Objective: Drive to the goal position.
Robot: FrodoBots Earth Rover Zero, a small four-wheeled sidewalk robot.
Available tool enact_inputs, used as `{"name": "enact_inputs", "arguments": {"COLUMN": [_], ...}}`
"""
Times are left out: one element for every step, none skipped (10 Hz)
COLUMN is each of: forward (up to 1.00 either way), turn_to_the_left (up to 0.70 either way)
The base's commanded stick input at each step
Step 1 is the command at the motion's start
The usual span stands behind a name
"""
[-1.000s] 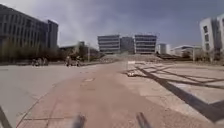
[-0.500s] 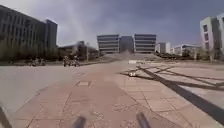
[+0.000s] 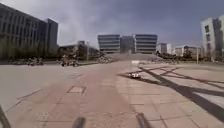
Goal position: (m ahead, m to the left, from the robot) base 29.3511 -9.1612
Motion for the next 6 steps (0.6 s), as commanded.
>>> {"name": "enact_inputs", "arguments": {"forward": [0.89, 1.00, 1.00, 1.00, 1.00, 1.00], "turn_to_the_left": [0.00, 0.00, 0.00, 0.00, 0.00, 0.00]}}
